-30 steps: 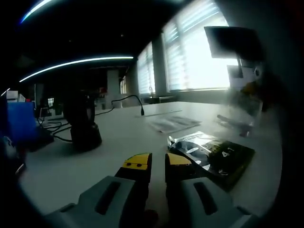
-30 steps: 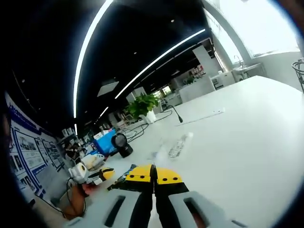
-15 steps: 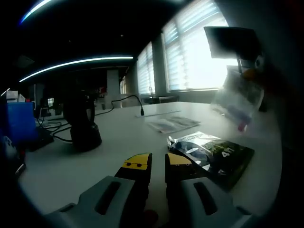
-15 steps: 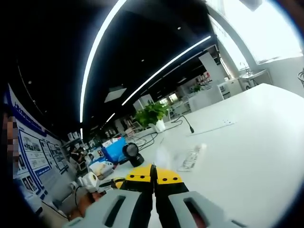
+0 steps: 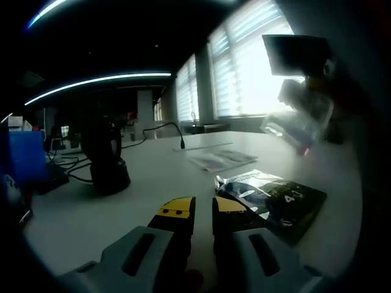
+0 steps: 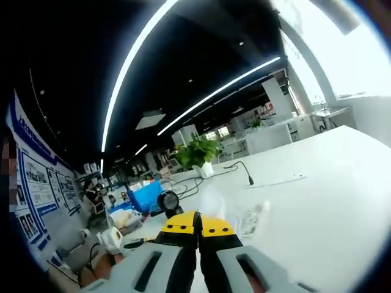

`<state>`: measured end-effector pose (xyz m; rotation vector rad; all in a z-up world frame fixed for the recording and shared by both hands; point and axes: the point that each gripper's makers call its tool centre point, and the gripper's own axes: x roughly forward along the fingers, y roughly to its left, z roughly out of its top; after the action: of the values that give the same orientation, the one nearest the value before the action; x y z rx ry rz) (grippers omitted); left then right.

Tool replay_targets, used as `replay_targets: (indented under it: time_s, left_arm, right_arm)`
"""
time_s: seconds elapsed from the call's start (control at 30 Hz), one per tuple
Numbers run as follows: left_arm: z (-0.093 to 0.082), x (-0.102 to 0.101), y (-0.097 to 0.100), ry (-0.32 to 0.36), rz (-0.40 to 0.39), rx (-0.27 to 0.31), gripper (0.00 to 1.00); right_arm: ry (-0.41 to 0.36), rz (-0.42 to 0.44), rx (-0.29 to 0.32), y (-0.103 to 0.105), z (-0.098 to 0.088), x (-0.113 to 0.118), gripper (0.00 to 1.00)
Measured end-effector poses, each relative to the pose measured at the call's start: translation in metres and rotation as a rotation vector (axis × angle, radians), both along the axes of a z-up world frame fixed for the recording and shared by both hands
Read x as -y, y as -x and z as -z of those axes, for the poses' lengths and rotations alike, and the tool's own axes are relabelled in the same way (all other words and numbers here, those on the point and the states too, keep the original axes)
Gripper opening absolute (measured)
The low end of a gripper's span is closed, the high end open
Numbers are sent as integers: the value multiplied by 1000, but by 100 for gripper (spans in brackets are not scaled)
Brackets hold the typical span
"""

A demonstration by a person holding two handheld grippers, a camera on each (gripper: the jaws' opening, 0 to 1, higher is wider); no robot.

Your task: Clip sheet goods on table flip sheet goods clip sheet goods scan sheet goods put sheet goods back to table

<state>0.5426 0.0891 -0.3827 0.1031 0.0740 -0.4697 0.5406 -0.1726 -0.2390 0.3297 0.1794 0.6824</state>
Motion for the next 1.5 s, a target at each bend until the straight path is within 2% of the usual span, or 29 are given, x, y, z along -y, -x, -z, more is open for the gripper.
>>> replay_targets:
  time_s: [0.1,0.23,0.4,0.57,0.7,0.87,1.3,1.5]
  left_arm:
    - [0,-2,-2,2,1,0,4]
    - [0,-1,-2,3,2,1,4]
    - [-1,-2,-3,4,2,2,4]
    - [-1,-3,-4,4,4,3,4]
    - [-1,-5,-6,7,5,3,4]
    - [0,-6,-6,7,7,4,4]
    - [0,-8,-7,7,11,9,4]
    - [-1,-8,-8,8,16,10,4]
  right_arm:
    - [-2,1,8,-6,-12,-7,0]
    - [-20,-6,9,-13,-17,-20,0]
    - [-40,-7,0,-26,-18,-30,0]
    - [-24,8,0,-37,-17,-35,0]
    - [-37,8,12,-41,-24,-47,0]
    - [-58,14,20,-59,-32,-54,0]
    - [-48,26,18,-93,-26,-95,0]
    - [-51,31,65,-103,-31,-107,0]
